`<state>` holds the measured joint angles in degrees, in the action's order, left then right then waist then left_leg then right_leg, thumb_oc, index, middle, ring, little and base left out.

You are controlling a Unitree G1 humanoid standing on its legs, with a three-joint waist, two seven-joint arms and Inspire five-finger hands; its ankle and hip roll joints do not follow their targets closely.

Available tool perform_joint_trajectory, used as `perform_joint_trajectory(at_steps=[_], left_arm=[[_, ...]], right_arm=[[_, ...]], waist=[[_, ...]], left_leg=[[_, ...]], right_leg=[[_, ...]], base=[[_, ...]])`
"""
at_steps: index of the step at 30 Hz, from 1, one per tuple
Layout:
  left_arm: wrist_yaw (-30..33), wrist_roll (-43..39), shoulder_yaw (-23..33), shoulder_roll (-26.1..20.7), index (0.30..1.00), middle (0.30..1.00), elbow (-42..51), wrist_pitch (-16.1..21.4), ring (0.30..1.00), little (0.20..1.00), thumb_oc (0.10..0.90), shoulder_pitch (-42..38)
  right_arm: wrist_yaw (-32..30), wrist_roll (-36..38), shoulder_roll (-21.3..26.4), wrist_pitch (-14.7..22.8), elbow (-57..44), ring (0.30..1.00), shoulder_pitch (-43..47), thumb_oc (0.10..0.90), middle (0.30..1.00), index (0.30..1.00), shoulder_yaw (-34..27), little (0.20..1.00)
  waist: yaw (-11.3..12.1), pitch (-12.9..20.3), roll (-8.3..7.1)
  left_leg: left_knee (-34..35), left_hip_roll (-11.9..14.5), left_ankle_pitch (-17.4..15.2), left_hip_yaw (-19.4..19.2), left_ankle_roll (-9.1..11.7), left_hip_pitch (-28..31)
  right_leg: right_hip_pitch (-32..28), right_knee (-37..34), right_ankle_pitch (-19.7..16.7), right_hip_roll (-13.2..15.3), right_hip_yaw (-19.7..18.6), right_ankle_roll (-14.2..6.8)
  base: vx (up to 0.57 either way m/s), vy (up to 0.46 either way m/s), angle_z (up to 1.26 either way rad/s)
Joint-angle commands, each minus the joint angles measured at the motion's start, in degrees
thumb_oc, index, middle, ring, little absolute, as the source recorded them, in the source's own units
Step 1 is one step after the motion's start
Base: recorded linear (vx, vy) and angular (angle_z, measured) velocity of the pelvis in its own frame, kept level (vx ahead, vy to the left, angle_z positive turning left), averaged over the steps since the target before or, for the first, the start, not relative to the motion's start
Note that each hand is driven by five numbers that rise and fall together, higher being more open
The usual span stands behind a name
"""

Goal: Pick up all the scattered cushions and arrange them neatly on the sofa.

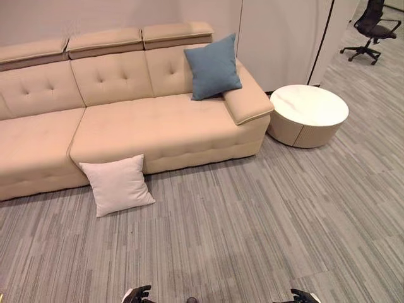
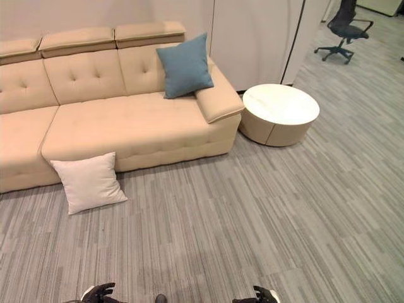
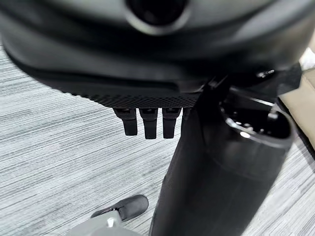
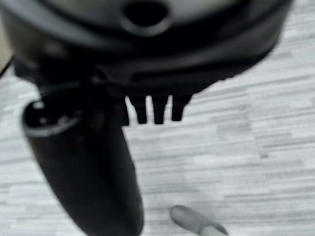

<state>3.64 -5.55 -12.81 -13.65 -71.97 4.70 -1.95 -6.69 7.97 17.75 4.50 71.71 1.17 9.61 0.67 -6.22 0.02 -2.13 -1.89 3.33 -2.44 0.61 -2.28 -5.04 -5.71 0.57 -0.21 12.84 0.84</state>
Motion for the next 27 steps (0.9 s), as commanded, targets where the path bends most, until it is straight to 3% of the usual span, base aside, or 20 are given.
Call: perform_joint_trajectory(at_steps=[1,2,5,6,7,10,13,17,18,19,20,22,24,27], left_arm=[[2.1,0.1,0.2,0.3,0.9,0.9,-0.9,1.3,0.9,0.9,0.8,-4.9],[2.7,0.4,-0.2,0.5,0.9,0.9,-0.8,1.4,0.9,0.9,0.8,-5.4],[2.6,0.7,-0.7,0.6,0.9,0.9,-0.8,1.3,0.9,0.9,0.8,-5.4],[2.2,1.1,-0.9,0.7,0.9,0.9,-1.0,1.2,0.9,0.9,0.8,-4.9],[2.2,1.1,-0.9,0.7,0.9,0.9,-1.0,1.2,0.9,0.9,0.8,-4.9],[1.9,1.2,-0.7,0.3,0.9,0.9,-1.4,1.1,0.9,0.9,0.8,-4.2],[1.5,0.8,1.1,-0.2,0.9,0.9,-2.0,0.8,0.9,0.9,0.8,-3.1],[1.4,0.7,1.9,-0.7,0.9,0.9,-1.9,0.8,0.9,0.9,0.8,-2.7],[1.4,0.7,2.0,-1.0,0.9,0.9,-1.8,0.8,0.9,0.9,0.8,-2.7],[1.3,0.9,1.9,-1.4,0.9,0.9,-1.7,0.5,0.9,0.9,0.8,-2.9],[1.3,1.0,1.7,-1.6,0.9,0.9,-1.6,0.4,0.9,0.9,0.8,-3.0],[1.4,1.3,1.3,-1.8,0.9,0.9,-1.5,0.5,0.9,0.9,0.8,-3.1],[1.4,1.3,1.4,-1.8,0.9,0.9,-1.4,0.6,0.9,0.9,0.8,-3.2],[1.6,1.4,1.4,-1.7,0.9,0.9,-1.4,0.7,0.9,0.9,0.8,-3.5]], right_arm=[[-2.0,1.6,1.8,1.5,-0.2,0.9,2.5,0.8,0.9,0.9,0.6,0.9],[-2.6,2.3,1.9,1.9,-0.9,0.9,2.7,0.8,0.9,0.9,0.6,0.9],[-2.5,2.4,2.1,1.8,-1.3,0.9,2.6,0.8,0.9,0.9,0.7,0.9],[-2.3,2.2,2.3,1.9,-1.4,0.9,2.5,0.8,0.9,0.9,0.9,0.9],[-2.3,2.2,2.3,1.9,-1.4,0.9,2.5,0.8,0.9,0.9,0.9,0.9],[-2.0,2.0,2.4,1.5,-1.7,0.9,2.5,0.8,0.9,0.9,1.5,0.9],[-0.8,1.8,1.4,1.4,-1.6,0.9,2.2,0.8,0.9,0.9,1.8,0.9],[-0.4,0.6,0.7,1.1,-1.8,0.9,3.0,0.8,0.9,0.9,2.3,0.9],[-0.3,0.3,0.6,1.1,-2.1,0.9,3.3,0.8,0.9,0.9,2.7,0.9],[0.0,-0.5,0.6,0.7,-2.6,0.9,4.4,0.8,0.9,0.9,3.1,0.9],[0.0,-0.7,0.7,0.8,-2.9,0.9,4.8,0.8,0.9,0.9,3.4,0.9],[0.1,-0.8,0.7,0.9,-3.6,0.9,5.0,0.8,0.9,0.9,3.4,0.9],[0.1,-1.0,0.8,0.8,-3.5,0.9,5.1,0.8,0.9,0.9,3.3,0.9],[-0.1,-0.9,1.1,0.9,-3.6,0.9,5.6,0.8,0.9,0.9,3.6,0.9]], waist=[[0.0,-3.6,-1.6],[0.3,-4.6,-2.05],[0.5,-4.8,-2.21],[0.8,-4.4,-2.36],[0.8,-4.4,-2.42],[2.0,-4.3,-2.24],[2.6,-2.5,-3.13],[4.7,-2.0,-3.56],[5.0,-2.1,-3.58],[4.8,-3.0,-3.1],[4.3,-3.4,-2.64],[3.4,-4.0,-1.21],[2.7,-4.2,-0.33],[1.9,-4.6,-0.5]], left_leg=[[-12.1,2.9,-5.3,1.5,3.5,-2.6],[-19.1,3.1,-2.3,2.2,3.8,-7.6],[-18.5,2.5,-3.2,1.4,3.1,-10.3],[-14.2,1.4,-4.6,0.7,2.3,-11.4],[-14.1,1.4,-4.6,0.6,2.3,-11.3],[-7.2,1.2,-1.1,-0.1,2.7,-13.6],[-5.0,0.8,-2.2,0.4,1.4,-10.6],[-4.4,0.4,-4.5,-0.7,-0.6,-8.1],[-4.3,0.3,-5.1,-0.8,-1.3,-7.0],[-3.9,-0.2,-6.2,-0.6,-3.0,-4.5],[-3.7,-0.1,-6.6,-0.6,-3.7,-3.6],[-2.8,0.5,-7.6,0.0,-4.4,-1.1],[-1.2,0.6,-8.2,0.8,-4.4,1.8],[0.4,0.4,-9.9,1.7,-3.8,5.3]], right_leg=[[-1.3,1.1,3.3,1.6,-1.4,-3.4],[-1.6,0.7,3.5,1.7,-1.5,-2.8],[-1.7,0.7,4.1,1.9,-1.5,-2.9],[-2.0,0.7,4.6,1.9,-1.7,-3.3],[-2.1,0.7,4.7,2.0,-1.7,-3.4],[-3.5,0.7,5.9,0.9,-2.9,-3.7],[-4.6,1.8,6.5,1.4,-3.7,-4.6],[-2.5,9.1,6.5,3.9,-3.6,-6.8],[-0.8,13.1,5.3,4.5,-3.9,-7.7],[3.8,22.9,0.6,6.4,-3.6,-9.7],[5.5,26.9,-1.5,7.1,-3.1,-10.1],[9.3,32.9,-2.4,7.7,-1.8,-9.8],[12.4,33.2,-1.4,8.1,-0.1,-9.0],[14.1,24.2,0.3,8.4,2.5,-8.2]], base=[[0.06,-0.106,0.3],[0.05,-0.044,0.13],[0.15,0.016,0.04],[0.14,0.05,0.03],[0.21,0.08,0.09],[0.2,0.087,-0.03],[0.32,0.149,-0.3],[0.2,0.158,-0.57],[0.19,0.185,-0.87],[0.25,0.24,-0.78],[0.24,0.231,-0.26],[0.2,0.158,0.0],[0.26,0.082,0.21],[0.25,-0.046,0.11]])
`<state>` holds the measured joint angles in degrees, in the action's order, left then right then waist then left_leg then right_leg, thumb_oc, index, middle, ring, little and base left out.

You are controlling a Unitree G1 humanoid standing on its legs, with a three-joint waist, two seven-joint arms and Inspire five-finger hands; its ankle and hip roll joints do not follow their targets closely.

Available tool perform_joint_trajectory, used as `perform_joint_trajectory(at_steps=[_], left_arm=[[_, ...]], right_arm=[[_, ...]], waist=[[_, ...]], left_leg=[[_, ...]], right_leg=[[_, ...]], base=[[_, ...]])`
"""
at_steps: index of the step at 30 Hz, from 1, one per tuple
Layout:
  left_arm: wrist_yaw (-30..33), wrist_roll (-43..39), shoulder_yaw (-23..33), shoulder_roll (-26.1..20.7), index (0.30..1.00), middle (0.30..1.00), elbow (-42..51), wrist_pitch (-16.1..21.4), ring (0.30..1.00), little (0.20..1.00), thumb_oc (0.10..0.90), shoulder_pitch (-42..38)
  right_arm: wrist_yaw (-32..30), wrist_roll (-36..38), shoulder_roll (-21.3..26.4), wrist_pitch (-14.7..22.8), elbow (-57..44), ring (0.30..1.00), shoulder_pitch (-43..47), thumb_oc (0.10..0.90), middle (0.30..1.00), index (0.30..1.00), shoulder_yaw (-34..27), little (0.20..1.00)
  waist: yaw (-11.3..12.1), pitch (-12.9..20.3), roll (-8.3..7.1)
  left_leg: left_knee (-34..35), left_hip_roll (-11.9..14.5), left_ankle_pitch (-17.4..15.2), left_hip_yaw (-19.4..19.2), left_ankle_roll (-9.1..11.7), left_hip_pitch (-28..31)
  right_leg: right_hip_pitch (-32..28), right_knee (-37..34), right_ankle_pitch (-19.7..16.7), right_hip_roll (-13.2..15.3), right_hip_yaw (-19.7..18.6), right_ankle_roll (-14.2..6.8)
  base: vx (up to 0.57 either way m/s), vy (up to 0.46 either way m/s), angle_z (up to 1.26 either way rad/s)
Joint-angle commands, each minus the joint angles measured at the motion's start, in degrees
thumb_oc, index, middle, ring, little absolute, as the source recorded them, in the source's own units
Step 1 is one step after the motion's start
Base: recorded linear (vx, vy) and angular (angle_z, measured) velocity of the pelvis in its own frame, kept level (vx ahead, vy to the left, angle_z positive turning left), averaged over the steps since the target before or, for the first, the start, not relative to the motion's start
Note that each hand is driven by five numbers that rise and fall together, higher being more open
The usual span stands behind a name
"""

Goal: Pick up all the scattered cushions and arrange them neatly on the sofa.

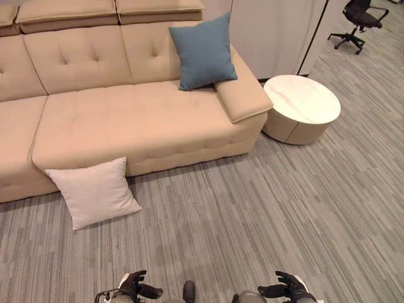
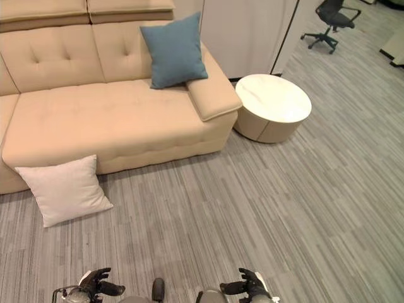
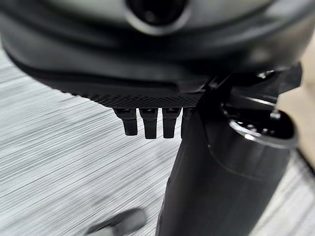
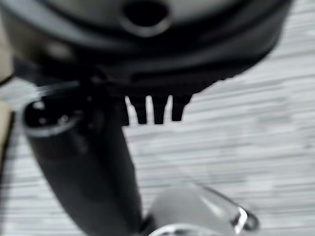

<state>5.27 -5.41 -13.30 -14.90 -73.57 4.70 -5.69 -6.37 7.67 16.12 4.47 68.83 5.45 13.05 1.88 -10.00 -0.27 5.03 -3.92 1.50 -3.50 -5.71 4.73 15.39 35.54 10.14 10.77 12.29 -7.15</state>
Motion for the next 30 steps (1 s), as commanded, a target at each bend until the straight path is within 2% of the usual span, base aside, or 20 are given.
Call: perform_joint_trajectory(at_steps=[1,4,6,7,8,9,10,12,14,15,16,17,19,20,22,25,27,28,29,30], left_arm=[[0.0,1.3,1.9,-0.5,0.9,0.9,0.2,0.7,0.9,0.9,0.8,0.2],[0.0,1.3,2.1,-0.3,0.9,0.9,-0.3,0.9,0.9,0.9,0.8,0.1],[-0.2,1.3,2.4,-0.1,0.9,0.9,-0.6,1.1,0.9,0.9,0.8,0.1],[-1.0,1.4,1.9,0.3,0.9,0.9,-0.6,1.3,0.9,0.9,0.8,0.4],[-1.6,1.3,1.4,0.5,0.9,0.9,-0.1,1.5,0.9,0.9,0.8,0.4],[-1.9,1.0,0.9,0.6,0.9,0.9,0.3,1.7,0.9,0.9,0.8,0.4],[-2.1,0.4,0.5,0.3,0.9,0.9,1.6,1.7,0.9,0.9,0.8,-0.1],[-1.7,-0.5,0.4,0.3,0.9,0.9,2.3,1.4,0.9,0.9,0.8,-1.2],[-1.5,-0.4,0.2,0.1,0.9,0.9,2.0,1.2,0.9,0.9,0.8,-1.5],[-1.4,-0.2,0.1,0.2,0.9,0.9,1.6,1.2,0.9,0.9,0.8,-1.5],[-1.4,-0.2,0.1,0.2,0.9,0.9,1.6,1.2,0.9,0.9,0.8,-1.5],[-1.6,-0.5,0.3,0.4,0.9,0.9,1.2,1.2,0.9,0.9,0.8,-1.0],[-1.6,0.0,0.3,0.8,0.9,0.9,0.7,1.2,0.9,0.9,0.8,-0.6],[-1.7,0.3,0.3,0.9,0.9,0.9,0.6,1.1,0.9,0.9,0.8,-0.4],[-1.6,0.5,0.3,1.0,0.9,0.9,0.6,1.1,0.9,0.9,0.8,0.1],[-1.7,0.3,0.5,1.0,0.9,0.9,0.6,1.2,0.9,0.9,0.8,0.6],[-1.8,-0.2,2.8,0.4,0.9,0.9,0.2,0.9,0.9,0.9,0.8,2.1],[-1.9,-0.2,2.8,0.1,0.9,0.9,0.3,0.9,0.9,0.9,0.8,2.1],[-2.0,-0.3,2.9,-0.3,0.9,0.9,0.6,0.9,0.9,0.9,0.8,1.9],[-2.0,-0.5,2.8,-0.4,0.9,0.9,0.8,0.7,0.9,0.9,0.8,1.7]], right_arm=[[-0.4,-0.6,2.7,0.9,-0.7,0.9,1.3,0.8,0.9,0.9,0.2,0.9],[-0.7,-1.0,2.7,0.6,-1.1,0.9,1.5,0.8,0.9,0.9,0.5,0.9],[-0.6,-1.0,2.7,0.5,-0.7,0.9,1.1,0.8,0.9,0.9,0.5,0.9],[-0.3,-0.9,2.4,0.4,-0.1,0.9,0.2,0.8,0.9,0.9,0.5,0.9],[-0.3,-0.7,2.4,0.5,0.2,0.9,0.0,0.8,0.9,0.9,0.5,0.9],[-0.2,-0.2,2.2,0.7,0.2,0.9,-0.2,0.8,0.9,0.9,0.3,0.9],[-0.3,1.0,2.2,1.1,0.0,0.9,-0.3,0.8,0.9,0.9,0.2,0.9],[-0.7,2.0,2.4,1.2,0.3,0.9,0.2,0.8,0.9,0.9,0.0,0.9],[-0.9,2.4,2.6,0.9,0.9,0.9,0.2,0.8,0.9,0.9,0.0,0.9],[-0.9,2.6,2.7,1.0,0.7,0.9,0.0,0.8,0.9,0.9,0.0,0.9],[-0.9,2.6,2.6,1.0,0.7,0.9,0.0,0.8,0.9,0.9,0.0,0.9],[-0.9,2.7,2.9,1.1,0.6,0.9,-0.3,0.8,0.9,0.9,0.0,0.9],[-1.2,2.3,3.2,1.2,0.8,0.9,-0.5,0.8,0.9,0.9,0.0,0.9],[-1.3,2.2,3.3,1.2,0.8,0.9,-0.5,0.8,0.9,0.9,0.0,0.9],[-1.6,1.8,3.4,1.2,0.8,0.9,-0.7,0.8,0.9,0.9,0.1,0.9],[-1.4,1.6,3.1,1.0,0.8,0.9,-0.9,0.8,0.9,0.9,0.4,0.9],[-0.8,-0.3,1.7,1.0,0.5,0.9,-1.3,0.8,0.9,0.9,1.1,0.9],[-0.7,-0.6,1.4,1.1,0.4,0.9,-1.5,0.8,0.9,0.9,1.3,0.9],[-0.3,-1.0,1.2,1.0,0.1,0.9,-1.3,0.8,0.9,0.9,1.0,0.9],[-0.1,-0.9,1.0,1.0,0.0,0.9,-1.1,0.8,0.9,0.9,1.0,0.9]], waist=[[0.6,-0.9,-0.13],[-0.2,-0.9,-0.78],[-0.4,-0.5,-1.2],[-1.0,0.9,-1.04],[-1.1,1.2,-0.79],[-1.2,1.2,-0.61],[-1.1,0.2,-1.7],[-0.2,-1.7,-3.16],[0.6,-2.3,-4.03],[1.1,-2.6,-3.93],[1.0,-2.4,-4.12],[1.6,-2.3,-4.03],[1.9,-1.8,-3.95],[2.0,-1.3,-3.58],[2.6,-1.2,-2.68],[3.4,-0.9,-2.4],[5.4,1.5,-3.63],[5.6,1.6,-3.96],[5.8,1.7,-4.2],[5.3,1.4,-4.11]], left_leg=[[-6.8,2.6,-8.1,2.8,2.5,-1.5],[-5.7,2.7,-10.2,4.0,3.7,2.2],[-5.6,3.0,-11.1,4.4,4.5,3.9],[-6.2,4.3,-10.3,4.8,5.7,4.9],[-7.9,4.9,-9.1,4.5,6.6,4.4],[-12.0,5.7,-7.6,4.1,8.0,3.5],[-24.8,7.1,-3.2,2.7,9.6,-3.4],[-35.3,8.9,0.4,1.4,9.3,-9.7],[-38.4,9.4,-0.6,0.3,8.5,-13.4],[-38.1,8.7,-2.3,0.2,8.1,-15.1],[-37.8,8.5,-2.1,0.2,8.1,-15.2],[-34.2,6.7,-3.6,0.2,7.8,-16.7],[-25.6,5.0,-4.9,-1.1,7.4,-17.5],[-21.3,4.6,-3.7,-1.5,7.4,-18.1],[-14.7,4.3,0.9,-2.7,8.2,-19.4],[-12.4,4.4,2.3,-3.9,8.5,-19.3],[-12.2,3.5,-0.2,-3.3,6.3,-15.8],[-12.5,3.1,-1.4,-3.4,5.6,-14.5],[-12.8,2.1,-3.6,-3.3,3.8,-12.4],[-12.9,1.6,-4.4,-2.8,2.9,-11.3]], right_leg=[[-6.6,-17.2,-9.3,-2.7,3.1,-0.2],[-4.6,-28.0,-11.7,-2.9,4.0,-0.8],[-5.8,-30.4,-12.1,-3.4,3.5,-1.0],[-6.9,-30.6,-11.5,-5.1,2.0,0.3],[-7.9,-31.5,-11.5,-5.8,2.5,0.8],[-9.6,-32.7,-11.2,-6.8,2.5,1.5],[-12.3,-34.0,-10.0,-7.0,2.3,3.4],[-14.8,-35.2,-8.9,-7.4,2.2,5.3],[-16.7,-35.8,-7.8,-7.7,2.1,6.2],[-17.8,-36.1,-7.5,-8.2,1.8,6.2],[-17.5,-36.1,-7.5,-8.0,1.8,6.2],[-19.2,-37.2,-7.0,-8.5,1.2,5.8],[-20.7,-38.4,-6.3,-8.9,1.3,4.8],[-21.1,-38.8,-6.0,-9.4,1.2,4.6],[-23.0,-39.4,-5.0,-11.0,0.5,4.3],[-24.0,-39.0,-4.2,-11.8,-0.3,4.4],[-25.3,-33.7,-2.3,-9.8,-0.2,2.6],[-25.1,-30.9,-2.3,-9.0,-0.1,1.9],[-22.0,-22.2,-5.8,-6.7,0.4,-0.8],[-19.9,-17.2,-9.1,-5.6,0.0,-1.7]], base=[[0.21,-0.078,0.17],[0.3,-0.125,0.24],[0.39,-0.184,0.01],[0.44,-0.218,0.12],[0.42,-0.243,0.39],[0.25,-0.299,0.55],[0.18,-0.331,0.51],[0.13,-0.304,0.33],[0.17,-0.182,0.17],[0.13,-0.078,-0.13],[0.24,-0.046,-0.08],[0.25,-0.014,-0.13],[0.3,0.017,-0.07],[0.27,0.056,0.01],[0.23,0.045,-0.11],[0.27,0.078,-0.33],[0.57,0.219,-0.92],[0.41,0.232,-0.62],[0.3,0.217,-0.19],[0.25,0.22,-0.06]])
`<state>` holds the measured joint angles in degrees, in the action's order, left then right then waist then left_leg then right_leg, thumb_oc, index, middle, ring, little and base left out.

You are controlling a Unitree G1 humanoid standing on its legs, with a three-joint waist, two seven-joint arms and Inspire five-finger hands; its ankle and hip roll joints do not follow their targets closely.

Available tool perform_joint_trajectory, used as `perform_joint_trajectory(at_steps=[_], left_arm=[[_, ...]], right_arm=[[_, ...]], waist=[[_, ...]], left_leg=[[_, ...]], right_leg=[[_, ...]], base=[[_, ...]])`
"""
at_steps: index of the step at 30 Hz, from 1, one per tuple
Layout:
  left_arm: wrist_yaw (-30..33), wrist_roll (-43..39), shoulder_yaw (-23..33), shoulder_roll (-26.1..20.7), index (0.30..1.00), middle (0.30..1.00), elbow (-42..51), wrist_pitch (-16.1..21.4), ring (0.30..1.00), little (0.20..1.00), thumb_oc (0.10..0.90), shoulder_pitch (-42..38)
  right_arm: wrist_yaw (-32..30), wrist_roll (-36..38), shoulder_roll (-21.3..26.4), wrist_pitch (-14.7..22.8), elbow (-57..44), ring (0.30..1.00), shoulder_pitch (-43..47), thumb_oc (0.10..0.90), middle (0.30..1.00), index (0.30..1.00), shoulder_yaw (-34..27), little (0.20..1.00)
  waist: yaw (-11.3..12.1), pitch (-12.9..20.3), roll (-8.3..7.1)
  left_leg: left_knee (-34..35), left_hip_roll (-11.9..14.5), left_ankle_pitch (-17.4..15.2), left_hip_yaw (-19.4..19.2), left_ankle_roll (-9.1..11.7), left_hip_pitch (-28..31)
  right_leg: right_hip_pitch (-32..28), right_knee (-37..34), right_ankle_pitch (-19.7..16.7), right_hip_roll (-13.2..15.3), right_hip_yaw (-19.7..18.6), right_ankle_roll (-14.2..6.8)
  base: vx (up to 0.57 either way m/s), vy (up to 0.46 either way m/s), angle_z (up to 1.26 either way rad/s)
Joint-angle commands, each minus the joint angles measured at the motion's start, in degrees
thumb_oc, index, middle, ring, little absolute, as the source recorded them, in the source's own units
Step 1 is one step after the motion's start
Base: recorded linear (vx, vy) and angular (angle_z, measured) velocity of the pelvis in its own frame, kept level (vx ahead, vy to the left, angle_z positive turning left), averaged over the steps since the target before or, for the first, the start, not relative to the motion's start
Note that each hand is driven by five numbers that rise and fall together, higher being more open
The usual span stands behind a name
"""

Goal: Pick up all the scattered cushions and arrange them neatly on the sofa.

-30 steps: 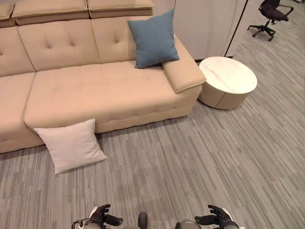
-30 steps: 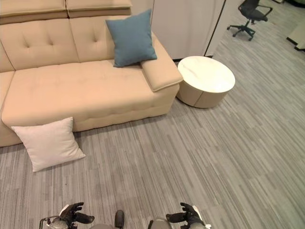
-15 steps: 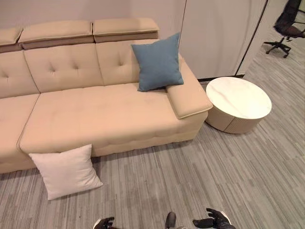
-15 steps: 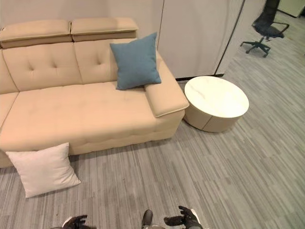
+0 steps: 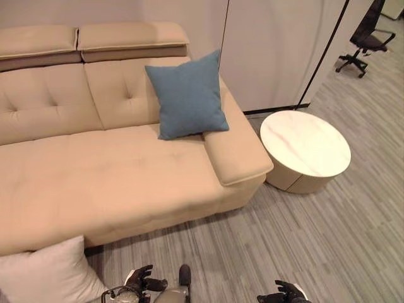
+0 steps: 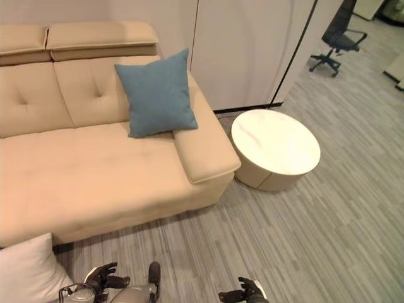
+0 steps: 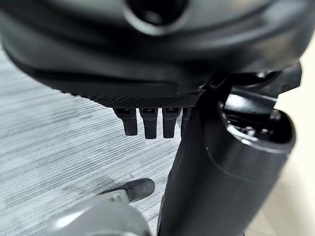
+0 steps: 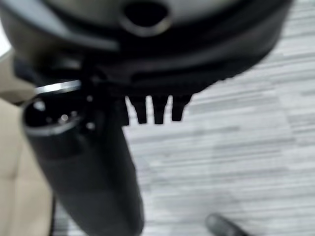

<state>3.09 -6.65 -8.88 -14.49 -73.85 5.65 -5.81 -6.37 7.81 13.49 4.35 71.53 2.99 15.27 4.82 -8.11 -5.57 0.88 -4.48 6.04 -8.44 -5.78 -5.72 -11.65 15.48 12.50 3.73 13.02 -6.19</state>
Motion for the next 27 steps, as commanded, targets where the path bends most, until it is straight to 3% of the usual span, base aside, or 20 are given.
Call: perform_joint_trajectory(at_steps=[1,3,5,7,8,10,11,14,16,18,19,21,22,23,24,27], left_arm=[[0.2,0.6,-1.7,-1.0,0.9,0.9,1.2,-0.3,0.9,0.9,0.8,1.5],[0.4,0.2,-1.8,-1.4,0.9,0.9,1.6,-0.4,0.9,0.9,0.8,1.1],[0.6,-0.1,-1.7,-1.6,0.9,0.9,1.6,-0.3,0.9,0.9,0.8,1.0],[0.7,-0.3,-1.6,-1.5,0.9,0.9,1.5,-0.2,0.9,0.9,0.8,1.0],[1.0,-0.8,-1.2,-1.6,0.9,0.9,1.3,0.1,0.9,0.9,0.8,0.8],[1.4,-1.0,-1.0,-1.4,0.9,0.9,0.9,0.4,0.9,0.9,0.8,0.8],[1.4,-1.0,-1.0,-1.4,0.9,0.9,0.9,0.4,0.9,0.9,0.8,0.8],[1.2,-0.3,-1.2,-1.0,0.9,0.9,0.2,0.6,0.9,0.9,0.8,0.6],[1.4,0.2,-1.3,-0.6,0.9,0.9,-0.2,0.6,0.9,0.9,0.8,0.8],[1.2,-0.2,-1.9,-0.1,0.9,0.9,0.2,0.9,0.9,0.9,0.8,0.4],[1.3,-0.5,-2.5,0.0,0.9,0.9,1.0,1.0,0.9,0.9,0.8,-0.4],[1.4,-0.8,-2.7,0.0,0.9,0.9,1.3,1.1,0.9,0.9,0.8,-0.9],[1.5,-1.1,-2.9,0.1,0.9,0.9,1.5,1.0,0.9,0.9,0.8,-1.3],[1.5,-1.1,-2.9,0.1,0.9,0.9,1.5,1.0,0.9,0.9,0.8,-1.3],[1.5,-1.3,-3.1,0.1,0.9,0.9,1.7,1.0,0.9,0.9,0.8,-1.7],[1.5,-1.3,-3.4,0.1,0.9,0.9,1.8,1.0,0.9,0.9,0.8,-1.6]], right_arm=[[-0.1,-1.1,3.6,0.9,-2.6,0.9,1.7,0.8,0.9,0.9,-1.3,0.9],[-0.1,-1.0,3.6,0.9,-3.1,0.9,2.1,0.8,0.9,0.9,-1.3,0.9],[-0.1,-1.1,3.6,0.9,-3.2,0.9,2.2,0.8,0.9,0.9,-1.5,0.9],[-0.2,-1.2,3.7,0.8,-3.1,0.9,2.2,0.8,0.9,0.9,-1.4,0.9],[-0.2,-0.8,3.8,0.8,-3.4,0.9,2.5,0.8,0.9,0.9,-1.3,0.9],[-0.2,-0.5,4.0,0.8,-3.3,0.9,2.9,0.8,0.9,0.9,-1.3,0.9],[-0.2,-0.5,4.0,0.8,-3.3,0.9,2.9,0.8,0.9,0.9,-1.3,0.9],[0.0,-0.1,4.2,0.7,-2.9,0.9,2.4,0.8,0.9,0.9,-1.3,0.9],[0.0,0.1,4.3,0.8,-2.5,0.9,1.7,0.8,0.9,0.9,-1.4,0.9],[-0.2,1.4,4.6,1.5,-2.4,0.9,0.7,0.8,0.9,0.9,-2.5,0.9],[-0.3,2.5,4.9,1.7,-2.4,0.9,0.9,0.8,0.9,0.9,-2.7,0.9],[-0.5,2.9,5.0,1.8,-2.3,0.9,1.2,0.8,0.9,0.9,-2.8,0.9],[-0.4,3.7,5.1,1.7,-2.4,0.9,1.0,0.8,0.9,0.9,-3.0,0.9],[-0.4,3.7,5.1,1.7,-2.4,0.9,1.0,0.8,0.9,0.9,-3.0,0.9],[-0.5,4.0,5.2,1.7,-2.2,0.9,0.6,0.8,0.9,0.9,-3.5,0.9],[-0.6,4.1,5.4,1.8,-2.2,0.9,0.5,0.8,0.9,0.9,-4.0,0.9]], waist=[[1.9,-1.2,1.59],[0.7,-2.2,3.03],[0.0,-2.3,4.44],[-0.6,-2.2,4.71],[-1.2,-2.4,4.63],[-2.2,-2.9,4.13],[-2.2,-2.8,4.11],[-3.2,-2.6,3.19],[-3.3,-2.0,2.85],[-4.0,-1.2,2.6],[-4.2,-2.1,1.9],[-4.2,-2.6,1.67],[-4.3,-2.7,1.12],[-4.4,-2.7,1.12],[-4.5,-2.2,0.86],[-4.2,-1.8,1.22]], left_leg=[[-8.6,2.0,-9.5,2.8,2.3,0.4],[-8.8,2.3,-10.4,4.1,1.2,1.7],[-7.8,2.7,-11.3,5.2,0.7,3.9],[-6.5,2.4,-11.7,6.6,0.9,6.1],[-5.2,2.1,-12.2,7.9,1.4,7.9],[-4.4,1.5,-13.0,9.9,2.0,9.9],[-4.4,1.5,-12.9,9.9,2.0,9.8],[-3.4,0.7,-13.9,12.3,2.8,11.5],[-4.0,0.9,-14.5,12.9,3.5,11.9],[-7.7,3.0,-13.7,11.4,6.4,9.9],[-16.3,4.5,-11.3,8.5,7.8,4.9],[-19.6,5.1,-10.6,7.7,8.0,2.8],[-20.2,6.4,-11.2,5.2,7.7,1.6],[-20.2,6.3,-11.2,5.2,7.7,1.6],[-16.5,7.7,-11.7,3.0,7.8,0.9],[-10.9,7.8,-10.6,2.6,8.0,1.7]], right_leg=[[9.7,8.1,-14.0,2.0,-1.1,-3.3],[13.5,15.7,-16.4,2.0,-1.8,-3.4],[17.5,18.3,-14.9,2.8,-1.4,-2.5],[19.6,14.2,-13.1,3.2,-0.8,-1.5],[20.7,7.4,-11.7,3.0,-0.4,-0.9],[21.8,-2.9,-12.2,1.7,-3.3,-0.9],[21.8,-3.1,-12.4,1.7,-3.3,-0.9],[21.0,-10.6,-14.4,0.0,-8.2,-1.4],[19.3,-12.3,-14.9,-0.2,-8.3,-0.8],[16.0,-15.3,-14.3,-0.2,-5.8,0.3],[13.9,-16.4,-14.0,0.3,-4.6,1.3],[13.4,-16.7,-13.8,0.3,-4.1,1.8],[12.0,-17.8,-13.2,0.5,-3.2,2.2],[11.9,-17.8,-13.2,0.5,-3.2,2.2],[11.0,-18.5,-12.6,1.0,-1.9,1.9],[10.5,-18.2,-12.1,0.8,-1.6,1.7]], base=[[0.15,0.157,0.18],[0.16,0.144,0.49],[0.2,0.099,0.5],[0.28,0.0,0.23],[0.33,-0.082,0.28],[0.27,-0.105,0.31],[0.18,-0.083,0.31],[0.19,-0.099,0.53],[0.19,-0.167,0.66],[0.13,-0.21,0.92],[0.01,-0.123,1.34],[-0.01,-0.08,0.91],[0.0,-0.057,0.07],[0.05,-0.014,0.06],[0.07,0.034,0.13],[0.06,0.046,0.28]])
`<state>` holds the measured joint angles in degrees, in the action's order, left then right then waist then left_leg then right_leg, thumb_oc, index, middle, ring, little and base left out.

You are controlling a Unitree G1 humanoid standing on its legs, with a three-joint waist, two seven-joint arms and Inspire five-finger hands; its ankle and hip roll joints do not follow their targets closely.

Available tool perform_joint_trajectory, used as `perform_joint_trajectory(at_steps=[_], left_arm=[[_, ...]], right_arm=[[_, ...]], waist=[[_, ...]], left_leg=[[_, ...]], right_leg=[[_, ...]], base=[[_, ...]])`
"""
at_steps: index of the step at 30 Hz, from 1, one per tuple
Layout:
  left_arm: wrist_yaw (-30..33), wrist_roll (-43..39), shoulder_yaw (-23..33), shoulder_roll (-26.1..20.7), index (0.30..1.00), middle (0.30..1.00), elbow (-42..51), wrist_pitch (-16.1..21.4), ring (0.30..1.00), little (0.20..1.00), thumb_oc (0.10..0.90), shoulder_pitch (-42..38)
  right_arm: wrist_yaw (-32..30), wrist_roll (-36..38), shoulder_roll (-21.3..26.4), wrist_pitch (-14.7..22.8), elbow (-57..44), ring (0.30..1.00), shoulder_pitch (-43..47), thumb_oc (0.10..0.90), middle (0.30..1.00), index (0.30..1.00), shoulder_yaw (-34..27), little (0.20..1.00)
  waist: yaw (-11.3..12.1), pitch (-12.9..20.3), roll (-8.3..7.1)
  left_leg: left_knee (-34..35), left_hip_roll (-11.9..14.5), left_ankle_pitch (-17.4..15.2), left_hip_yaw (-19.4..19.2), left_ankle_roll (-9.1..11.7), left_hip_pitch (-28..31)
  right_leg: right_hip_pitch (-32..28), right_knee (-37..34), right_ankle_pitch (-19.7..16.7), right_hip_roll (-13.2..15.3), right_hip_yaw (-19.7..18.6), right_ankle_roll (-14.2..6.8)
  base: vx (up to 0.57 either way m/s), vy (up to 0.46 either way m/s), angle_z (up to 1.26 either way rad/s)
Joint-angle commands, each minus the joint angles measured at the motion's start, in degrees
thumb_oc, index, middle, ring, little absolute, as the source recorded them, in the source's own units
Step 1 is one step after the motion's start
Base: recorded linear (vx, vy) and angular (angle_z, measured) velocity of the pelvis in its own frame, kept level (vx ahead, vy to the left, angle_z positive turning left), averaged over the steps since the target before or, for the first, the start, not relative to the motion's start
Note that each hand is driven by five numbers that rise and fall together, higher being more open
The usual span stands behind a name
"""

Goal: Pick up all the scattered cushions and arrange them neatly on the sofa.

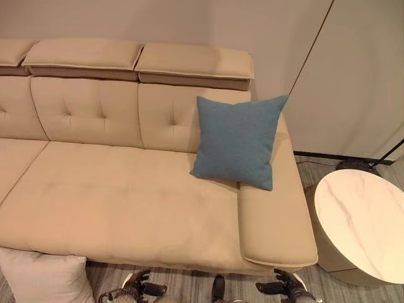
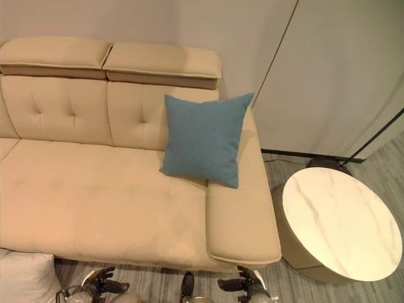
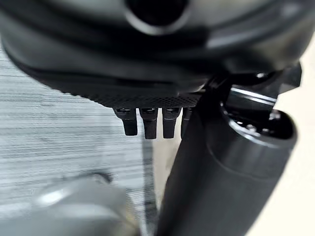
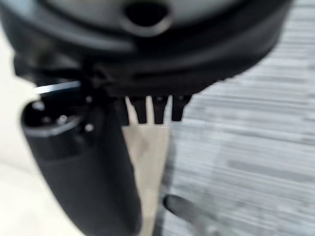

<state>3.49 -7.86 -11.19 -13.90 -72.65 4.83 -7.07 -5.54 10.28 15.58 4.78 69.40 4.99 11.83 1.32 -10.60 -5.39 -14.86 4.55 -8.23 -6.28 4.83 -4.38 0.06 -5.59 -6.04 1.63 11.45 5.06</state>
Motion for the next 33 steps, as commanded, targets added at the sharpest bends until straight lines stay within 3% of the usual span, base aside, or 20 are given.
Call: perform_joint_trajectory(at_steps=[1,12,17,24,25,29,33], left_arm=[[1.3,-0.2,-1.1,-0.5,0.9,0.9,0.6,1.9,0.9,0.9,0.8,-0.2],[1.9,-2.3,0.2,-1.0,0.9,0.9,3.3,2.7,0.9,0.9,0.8,0.5],[3.7,-5.4,0.8,-2.4,0.9,0.9,10.4,4.0,0.9,0.9,0.8,0.1],[4.9,-8.4,2.9,-4.7,0.9,0.9,24.7,5.2,0.9,0.9,0.8,2.7],[5.0,-8.4,3.8,-5.2,0.9,0.9,28.7,5.5,0.9,0.9,0.8,4.0],[5.1,-7.7,5.3,-5.6,0.9,0.9,32.2,5.4,0.9,0.9,0.8,5.4],[6.1,-7.9,5.8,-6.0,0.9,0.9,33.9,5.7,0.9,0.9,0.8,4.5]], right_arm=[[-1.4,1.5,3.2,1.4,-0.2,0.9,-1.6,0.8,0.9,0.9,-0.7,0.9],[-2.0,1.3,2.6,2.3,-4.3,0.9,-2.5,0.8,0.9,0.9,-1.5,0.9],[-4.6,-1.4,3.8,2.0,-9.2,0.9,-3.8,0.8,0.9,0.9,-3.2,0.9],[-7.8,-5.4,10.5,2.0,-25.0,0.9,-8.3,0.8,0.9,0.9,-10.9,0.9],[-8.5,-6.6,12.2,2.1,-31.7,0.9,-10.3,0.8,0.9,0.9,-14.3,0.9],[-9.6,-7.7,13.1,2.2,-39.5,0.9,-12.0,0.8,0.9,0.9,-18.2,0.9],[-10.5,-6.5,13.7,3.3,-42.9,0.9,-9.7,0.8,0.9,0.9,-18.3,0.9]], waist=[[-0.7,0.7,1.09],[-0.8,3.1,1.63],[-1.4,3.2,1.44],[-2.7,3.0,1.16],[-3.3,3.0,1.18],[-3.7,3.3,1.2],[-3.5,3.4,1.3]], left_leg=[[4.4,-1.8,4.1,1.6,-2.4,-0.4],[11.8,-4.0,3.6,2.3,-4.0,6.0],[12.4,-4.8,2.7,1.4,-5.3,6.9],[12.5,-5.0,2.1,-0.1,-6.1,7.3],[12.6,-5.1,1.8,-0.5,-6.3,7.6],[13.2,-5.0,1.4,-1.3,-6.5,8.4],[13.7,-4.8,1.3,-1.5,-6.3,8.6]], right_leg=[[-1.5,2.9,6.6,3.1,-0.3,-9.6],[-2.1,3.8,5.9,3.6,-2.5,-11.1],[-0.5,5.7,5.4,4.1,-4.3,-12.2],[0.5,6.3,4.6,4.5,-5.8,-13.1],[0.6,6.3,4.4,4.5,-6.1,-13.3],[0.7,6.2,4.3,4.3,-6.8,-13.7],[0.9,6.0,4.3,4.2,-6.9,-13.7]], base=[[0.06,0.086,0.11],[0.04,0.114,-0.18],[0.0,0.084,-0.16],[0.01,0.052,-0.25],[0.03,0.046,-0.09],[0.05,0.031,-0.18],[0.05,-0.001,-0.1]])
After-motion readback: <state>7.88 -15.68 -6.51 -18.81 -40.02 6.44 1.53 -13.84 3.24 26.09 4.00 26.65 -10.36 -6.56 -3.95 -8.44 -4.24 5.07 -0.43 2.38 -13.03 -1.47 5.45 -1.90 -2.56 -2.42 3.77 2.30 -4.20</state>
